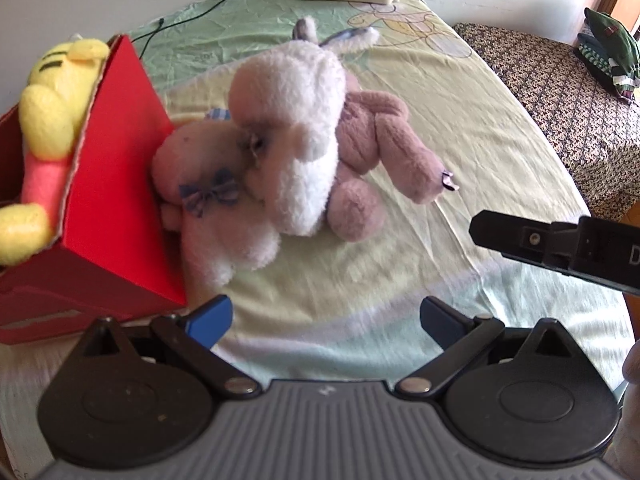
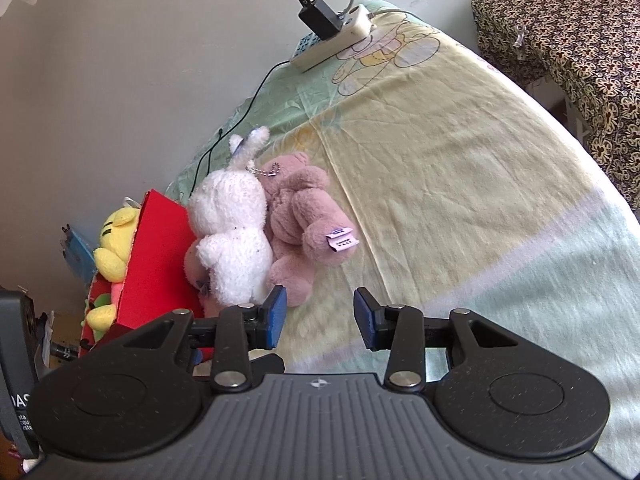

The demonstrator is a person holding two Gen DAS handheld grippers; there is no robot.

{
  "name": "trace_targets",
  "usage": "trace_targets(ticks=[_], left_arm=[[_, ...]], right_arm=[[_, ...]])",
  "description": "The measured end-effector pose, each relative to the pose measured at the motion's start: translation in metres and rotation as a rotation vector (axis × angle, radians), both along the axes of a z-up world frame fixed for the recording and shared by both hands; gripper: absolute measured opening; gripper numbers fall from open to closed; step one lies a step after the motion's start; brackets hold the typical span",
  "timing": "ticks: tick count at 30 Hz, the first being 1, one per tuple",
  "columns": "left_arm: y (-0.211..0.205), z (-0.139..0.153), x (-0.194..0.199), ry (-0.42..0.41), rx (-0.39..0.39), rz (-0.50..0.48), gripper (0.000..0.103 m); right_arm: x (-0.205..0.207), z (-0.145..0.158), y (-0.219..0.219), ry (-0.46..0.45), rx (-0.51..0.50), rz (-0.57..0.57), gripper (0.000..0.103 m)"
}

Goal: Organize objects
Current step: 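Grasp the white bunny plush with the right gripper and lift it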

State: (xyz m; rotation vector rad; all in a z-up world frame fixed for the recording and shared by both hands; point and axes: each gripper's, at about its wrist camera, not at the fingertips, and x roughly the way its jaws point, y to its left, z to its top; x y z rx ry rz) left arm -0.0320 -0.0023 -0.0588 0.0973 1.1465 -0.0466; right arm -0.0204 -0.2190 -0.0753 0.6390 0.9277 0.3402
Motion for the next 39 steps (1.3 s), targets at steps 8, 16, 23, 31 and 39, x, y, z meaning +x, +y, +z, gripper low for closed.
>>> trace_targets(ticks=[8,16,23,31,39], left_arm=[[-0.003,0.004,-0.004,0.008,-0.093,-0.057,0.102],[-0.004,0.010,-0.014,-0.045,-0.128,-0.106,0.102],[0.002,0.019,-0.011,-0.129,-0.082,-0.108,0.100],[0.010,0.019,0.001,-0.202,-0.078,-0.135,0.099],[0.021,-0.004,-0.001,-0.184,-0.092,-0.149,0.098]], right_arm=[[0.004,-0.001,0.002,0.007,0.001,0.001,0.042],[0.005,-0.006,0.003,0.014,0.028,0.015,0.042],[0.013,-0.002,-0.001,-0.018,0.066,0.025,0.042],[0.043,0.017,0.015,-0.112,0.120,0.127,0.043],[0.079,0.022,0.063,-0.119,0.047,0.296,0.059]])
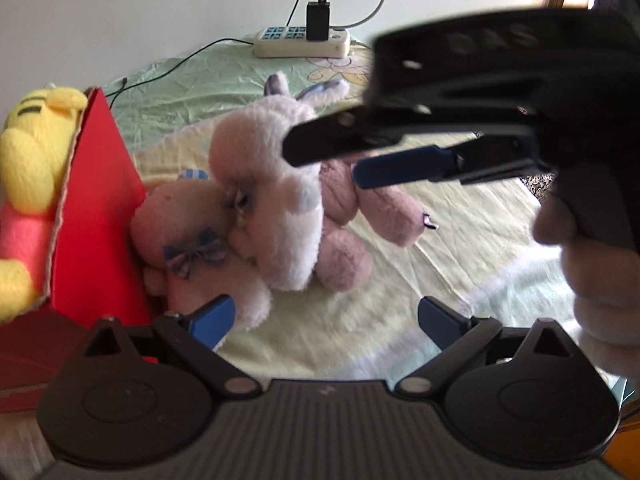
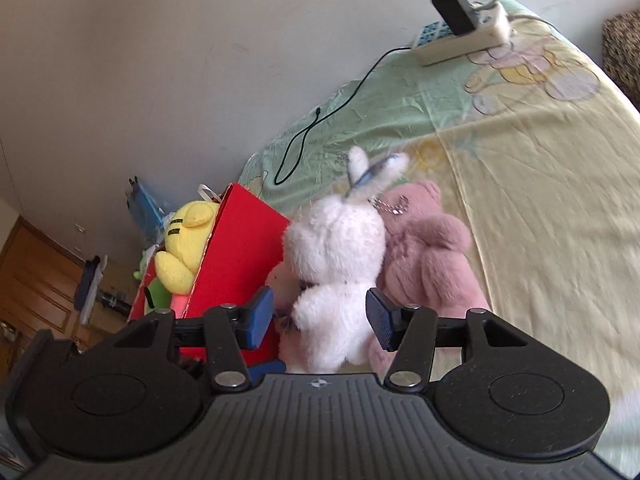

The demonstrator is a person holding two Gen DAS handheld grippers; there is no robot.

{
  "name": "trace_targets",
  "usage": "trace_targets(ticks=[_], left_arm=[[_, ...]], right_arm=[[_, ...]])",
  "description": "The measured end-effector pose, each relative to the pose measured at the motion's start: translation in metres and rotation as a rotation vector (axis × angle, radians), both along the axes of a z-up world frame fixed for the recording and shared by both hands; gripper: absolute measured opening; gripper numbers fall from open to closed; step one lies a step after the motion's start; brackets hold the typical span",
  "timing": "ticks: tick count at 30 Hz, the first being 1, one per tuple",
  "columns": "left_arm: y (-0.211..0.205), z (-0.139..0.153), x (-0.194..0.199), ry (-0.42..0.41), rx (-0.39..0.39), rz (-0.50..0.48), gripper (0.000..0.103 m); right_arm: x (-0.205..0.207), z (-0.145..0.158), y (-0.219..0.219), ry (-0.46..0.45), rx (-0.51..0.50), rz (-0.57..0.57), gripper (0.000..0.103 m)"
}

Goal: Organize objects
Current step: 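Grasp the white bunny plush with the right gripper and lift it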

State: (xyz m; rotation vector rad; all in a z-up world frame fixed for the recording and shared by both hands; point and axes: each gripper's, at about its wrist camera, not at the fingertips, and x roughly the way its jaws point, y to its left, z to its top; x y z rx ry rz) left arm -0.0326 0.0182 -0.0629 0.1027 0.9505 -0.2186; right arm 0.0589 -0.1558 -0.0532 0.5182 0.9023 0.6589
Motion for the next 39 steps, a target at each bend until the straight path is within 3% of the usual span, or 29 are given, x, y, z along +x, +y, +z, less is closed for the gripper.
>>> trace_targets(ticks=[9,13,18,28,33,39], left_arm=[[0.002,-0.008,0.005,-0.023,0.050,-0.016,0.097],[0.005,-0.005,0.007,-0.033,0.037,-0.025,0.097],[0.006,0.006,0.011,-0.058,-0.013,-0.039,0.099],[0.007,0.005,0.035,-0.002,-0.177,-0.092,0.099],[0.005,0.001,0.037,0.038,-0.241,-0.099,0.085],[-0.002,0.006,0.023,0.045,-0.255,-0.111,0.079]], right_arm=[[0.015,-0.016,0.025,-0.014,-0.089,0.019,0.061],[0.022,-0.024,0.017,0.042,-0.039,0.015,0.040],[0.015,-0.022,0.000,0.038,0.015,0.003,0.035],[0.002,-0.024,-0.024,0.024,0.060,0.065,0.034],[-0.009,-0.026,-0.030,0.027,0.066,0.078,0.034],[-0.026,-0.021,-0.036,0.035,0.056,0.077,0.034]])
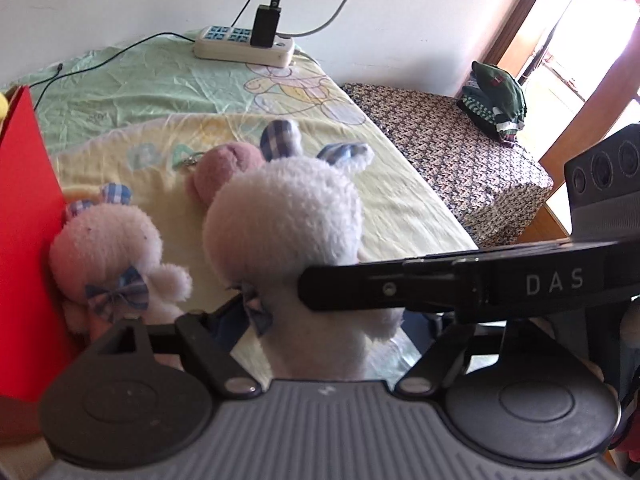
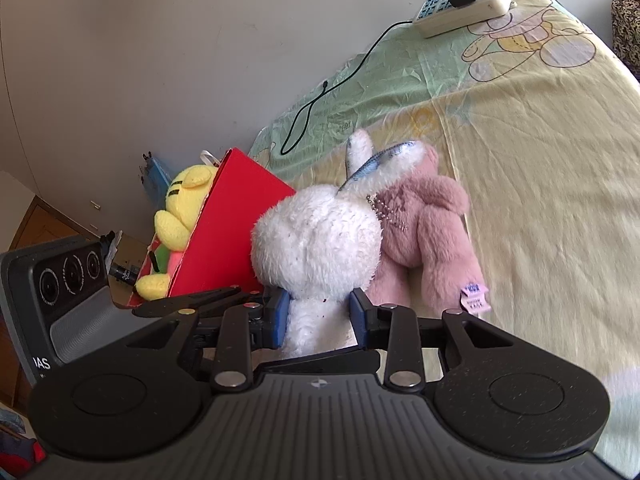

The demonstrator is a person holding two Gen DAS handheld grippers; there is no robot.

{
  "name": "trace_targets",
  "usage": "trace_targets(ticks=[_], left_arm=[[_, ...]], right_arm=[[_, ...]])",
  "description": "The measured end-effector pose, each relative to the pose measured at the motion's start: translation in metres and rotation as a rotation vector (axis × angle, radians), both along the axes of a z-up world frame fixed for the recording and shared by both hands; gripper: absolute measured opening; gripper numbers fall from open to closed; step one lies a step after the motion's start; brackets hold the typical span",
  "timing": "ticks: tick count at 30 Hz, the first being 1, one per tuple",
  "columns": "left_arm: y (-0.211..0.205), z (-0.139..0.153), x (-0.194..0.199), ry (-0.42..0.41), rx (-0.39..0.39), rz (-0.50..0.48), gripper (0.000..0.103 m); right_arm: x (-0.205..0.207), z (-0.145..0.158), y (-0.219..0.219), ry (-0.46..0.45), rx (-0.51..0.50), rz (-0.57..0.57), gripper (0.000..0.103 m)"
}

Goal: Organize objects
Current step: 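Lower the white bunny into the red box between the green and tiger plushes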

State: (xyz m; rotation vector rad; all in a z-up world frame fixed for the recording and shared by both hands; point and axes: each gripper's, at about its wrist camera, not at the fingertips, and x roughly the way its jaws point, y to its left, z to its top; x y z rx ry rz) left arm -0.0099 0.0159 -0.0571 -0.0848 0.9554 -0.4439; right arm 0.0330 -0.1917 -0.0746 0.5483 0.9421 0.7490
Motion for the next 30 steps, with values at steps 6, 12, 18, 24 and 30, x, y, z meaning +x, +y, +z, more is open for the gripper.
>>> trace_targets(ticks=[6,12,18,24,30], left_arm=[[-0.001,0.016,-0.024,-0.029,-0.009,0.002,0.078],[0.006,0.032,-0.056,-0.056,-0.022,0.049,0.077],[0.026,0.052,-0.092,-0.108,-0.025,0.130,0.077],[0.057,0.081,-0.120,-0.186,0.000,0.225,0.077],[0.096,0.108,-0.131,-0.272,0.030,0.273,0.077]], right_arm=[[-0.021,0.014,-0.002,-0.004,0.003,0.013,0.034],[-0.039,0.032,0.010,-0.025,-0.015,0.076,0.034],[-0.051,0.049,0.031,-0.056,-0.002,0.175,0.035],[-0.056,0.071,0.067,-0.110,0.041,0.273,0.035],[-0.052,0.096,0.109,-0.185,0.070,0.320,0.035]])
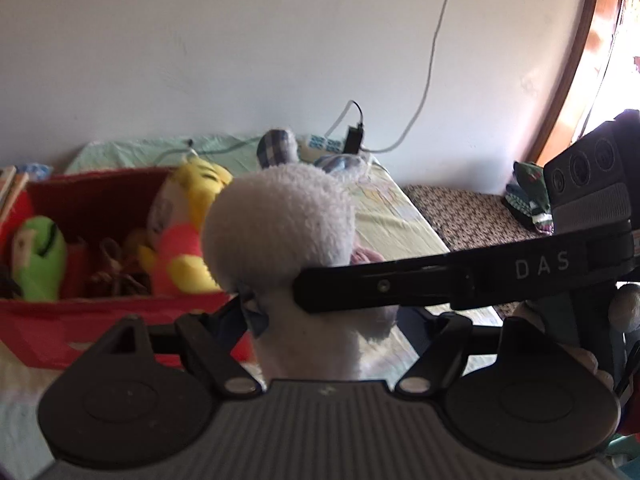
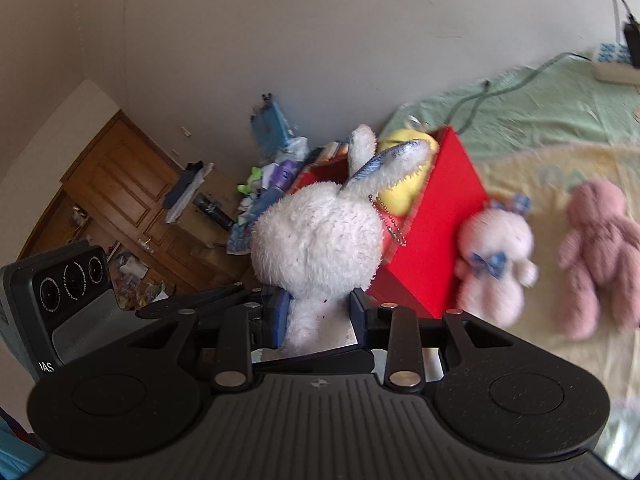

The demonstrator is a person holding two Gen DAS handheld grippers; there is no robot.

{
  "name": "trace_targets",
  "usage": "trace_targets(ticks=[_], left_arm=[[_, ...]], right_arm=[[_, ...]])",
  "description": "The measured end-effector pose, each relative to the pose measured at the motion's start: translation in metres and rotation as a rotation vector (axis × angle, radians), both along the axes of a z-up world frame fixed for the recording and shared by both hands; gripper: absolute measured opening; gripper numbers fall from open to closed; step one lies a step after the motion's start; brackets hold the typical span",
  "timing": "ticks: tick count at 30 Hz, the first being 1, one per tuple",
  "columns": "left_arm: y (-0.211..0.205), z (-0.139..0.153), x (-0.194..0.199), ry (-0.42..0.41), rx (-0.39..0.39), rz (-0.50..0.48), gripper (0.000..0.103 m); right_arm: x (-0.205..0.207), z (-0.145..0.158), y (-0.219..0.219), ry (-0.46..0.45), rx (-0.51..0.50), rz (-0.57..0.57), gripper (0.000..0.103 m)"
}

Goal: Organize objects
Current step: 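Lower the white bunny into the red box between the green and tiger plushes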

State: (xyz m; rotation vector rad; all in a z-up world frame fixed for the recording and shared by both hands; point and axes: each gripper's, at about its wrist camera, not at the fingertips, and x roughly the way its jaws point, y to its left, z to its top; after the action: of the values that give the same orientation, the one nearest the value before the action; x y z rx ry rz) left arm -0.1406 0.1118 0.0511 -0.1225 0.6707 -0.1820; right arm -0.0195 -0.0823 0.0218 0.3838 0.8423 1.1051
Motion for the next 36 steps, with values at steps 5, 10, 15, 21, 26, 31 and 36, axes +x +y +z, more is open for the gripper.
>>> trace_targets(ticks=[5,10,15,21,26,31,36], left_arm=[[0.046,0.013,0.007,-0.029,0.018,0.019,0.077],[0.096,0.015,0.021,-0.034,0.025,0.011,0.078],[0.137,0.000,0.044,0.001,0.015,-0.005,0.078],[0.172,-0.033,0.072,0.096,-0.015,-0.041,0.077],[0.182,-0.053,0.083,0.148,0.010,-0.069,0.077],[0.199,-0.058,0.090,0.168,0.003,-0.048,0.078],[0.210,-0.060,0.090,0.185,-0.018,-0.042,0.080]], right_arm=[[0.010,0.009,0.045,-0.008,0.019,-0.018,0.035],[0.019,0.011,0.090,-0.004,0.018,-0.060,0.035],[0.032,0.003,0.130,0.003,-0.033,-0.108,0.035],[0.045,-0.016,0.162,0.030,-0.103,-0.197,0.035],[0.059,-0.036,0.172,0.108,-0.112,-0.264,0.034],[0.062,-0.054,0.188,0.150,-0.161,-0.294,0.032],[0.058,-0.059,0.193,0.158,-0.177,-0.293,0.033]])
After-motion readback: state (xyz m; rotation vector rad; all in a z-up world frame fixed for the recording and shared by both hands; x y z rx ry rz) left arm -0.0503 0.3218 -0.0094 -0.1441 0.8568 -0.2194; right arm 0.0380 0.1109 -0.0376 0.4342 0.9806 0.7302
